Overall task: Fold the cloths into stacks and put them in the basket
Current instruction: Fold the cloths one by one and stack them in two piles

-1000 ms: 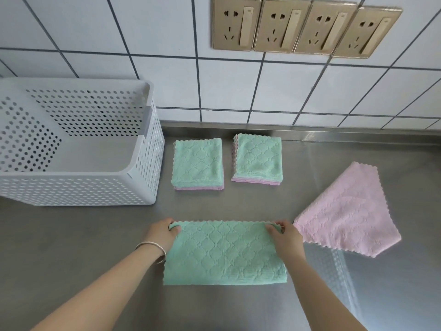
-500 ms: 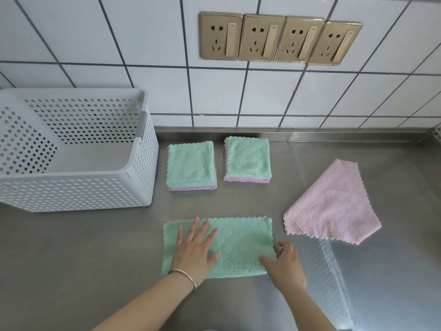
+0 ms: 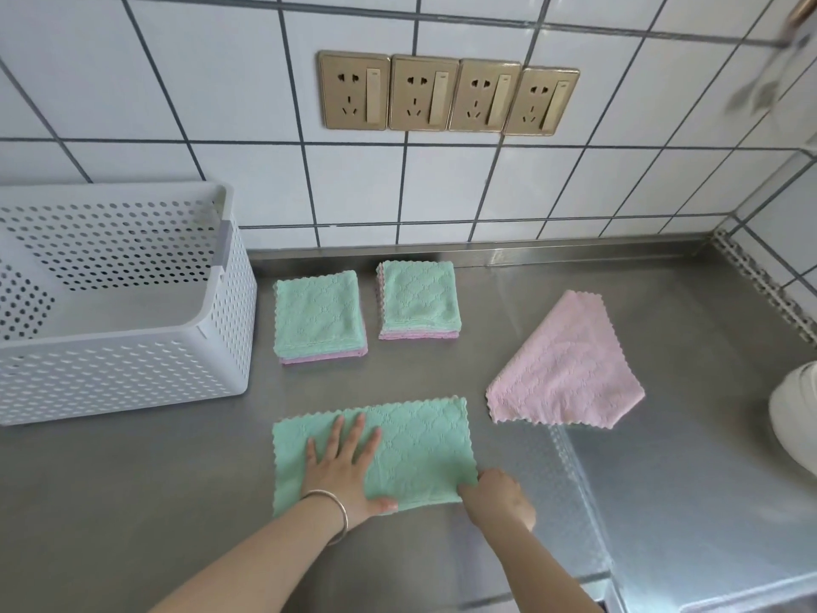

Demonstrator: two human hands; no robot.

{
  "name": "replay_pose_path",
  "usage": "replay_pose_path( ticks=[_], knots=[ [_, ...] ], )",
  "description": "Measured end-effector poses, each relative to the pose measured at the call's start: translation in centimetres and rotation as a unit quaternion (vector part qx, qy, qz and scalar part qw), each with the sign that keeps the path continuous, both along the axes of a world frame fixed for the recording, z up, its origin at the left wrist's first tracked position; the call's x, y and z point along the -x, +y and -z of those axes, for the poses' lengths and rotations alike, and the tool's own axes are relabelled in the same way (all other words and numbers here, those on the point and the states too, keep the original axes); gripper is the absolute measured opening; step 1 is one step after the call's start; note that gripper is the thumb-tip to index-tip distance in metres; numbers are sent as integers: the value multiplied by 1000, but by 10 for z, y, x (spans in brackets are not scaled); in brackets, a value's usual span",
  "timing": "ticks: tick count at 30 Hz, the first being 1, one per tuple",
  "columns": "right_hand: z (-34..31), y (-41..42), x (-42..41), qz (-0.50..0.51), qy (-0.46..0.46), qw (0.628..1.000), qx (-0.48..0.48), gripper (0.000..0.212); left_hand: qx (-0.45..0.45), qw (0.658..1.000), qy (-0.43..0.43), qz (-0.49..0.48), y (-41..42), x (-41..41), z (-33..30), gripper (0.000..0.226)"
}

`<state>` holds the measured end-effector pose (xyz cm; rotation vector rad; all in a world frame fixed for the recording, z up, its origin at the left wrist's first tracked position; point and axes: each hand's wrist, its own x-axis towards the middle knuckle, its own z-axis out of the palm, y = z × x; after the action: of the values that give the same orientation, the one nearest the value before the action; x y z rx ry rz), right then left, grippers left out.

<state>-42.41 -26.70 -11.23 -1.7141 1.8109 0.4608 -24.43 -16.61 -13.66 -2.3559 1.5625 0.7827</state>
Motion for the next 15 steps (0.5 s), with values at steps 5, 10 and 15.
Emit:
replay_pose_path(
  ticks=[5,10,15],
  knots=[
    [-1,3,3,28,-111,993,21,6,-2,999,29,-18,-7,3,-11,102],
    [-14,19,-16,16,-270,953,140,21,259,903,240,-245,-24,7,-43,45],
    [-24,50,-48,-114,-315,915,223,26,229,832,386,-326,-29,7,-70,15]
  ],
)
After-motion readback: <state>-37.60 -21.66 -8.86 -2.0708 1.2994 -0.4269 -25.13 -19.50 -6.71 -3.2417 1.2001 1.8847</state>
